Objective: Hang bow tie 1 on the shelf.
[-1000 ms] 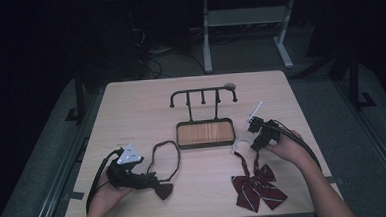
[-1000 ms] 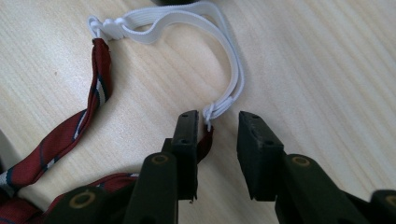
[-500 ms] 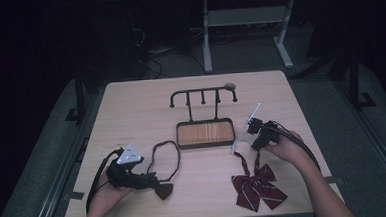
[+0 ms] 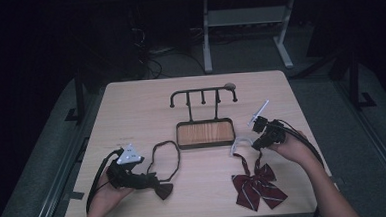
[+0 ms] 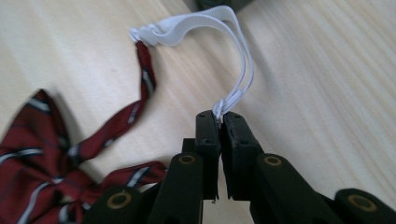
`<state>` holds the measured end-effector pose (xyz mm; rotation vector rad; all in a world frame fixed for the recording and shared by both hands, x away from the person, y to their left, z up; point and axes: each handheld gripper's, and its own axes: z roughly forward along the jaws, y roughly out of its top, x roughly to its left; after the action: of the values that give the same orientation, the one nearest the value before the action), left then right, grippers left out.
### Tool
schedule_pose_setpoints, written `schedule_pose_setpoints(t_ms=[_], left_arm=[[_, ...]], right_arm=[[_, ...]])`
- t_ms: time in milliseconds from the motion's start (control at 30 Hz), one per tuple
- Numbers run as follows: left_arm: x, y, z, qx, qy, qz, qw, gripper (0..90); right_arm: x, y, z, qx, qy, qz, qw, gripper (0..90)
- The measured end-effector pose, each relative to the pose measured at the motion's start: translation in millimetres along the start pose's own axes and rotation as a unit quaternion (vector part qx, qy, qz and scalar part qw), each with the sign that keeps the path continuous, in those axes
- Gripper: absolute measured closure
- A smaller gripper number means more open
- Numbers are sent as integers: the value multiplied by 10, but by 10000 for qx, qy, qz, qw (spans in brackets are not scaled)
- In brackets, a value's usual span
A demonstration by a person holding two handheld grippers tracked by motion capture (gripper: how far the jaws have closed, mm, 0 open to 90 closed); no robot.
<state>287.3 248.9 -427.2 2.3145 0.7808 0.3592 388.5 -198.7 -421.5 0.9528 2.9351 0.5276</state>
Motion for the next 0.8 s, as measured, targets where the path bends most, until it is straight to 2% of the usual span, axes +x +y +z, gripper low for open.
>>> schedule_pose_setpoints(t_ms=[100,267,500,667,800], left_arm=[[-3,0,8,21,-2,4,10000,297],[-8,1,15,43,-19,-1,10000,295],[-6,-2,14,48,-24,-11,10000,296],[-5,-2,17,56,-26,-9,10000,296],[-7,-2,17,50,-18,-9,10000,293]], right_arm=[[11,-17,-71,-119,124,-30,9998,860],[50,-14,-202,-193,123,-174,9996,866],[81,-33,-291,-237,137,-274,9992,869],[125,-37,-385,-329,233,-458,9981,868],[167,-18,-473,-367,202,-550,9976,868]])
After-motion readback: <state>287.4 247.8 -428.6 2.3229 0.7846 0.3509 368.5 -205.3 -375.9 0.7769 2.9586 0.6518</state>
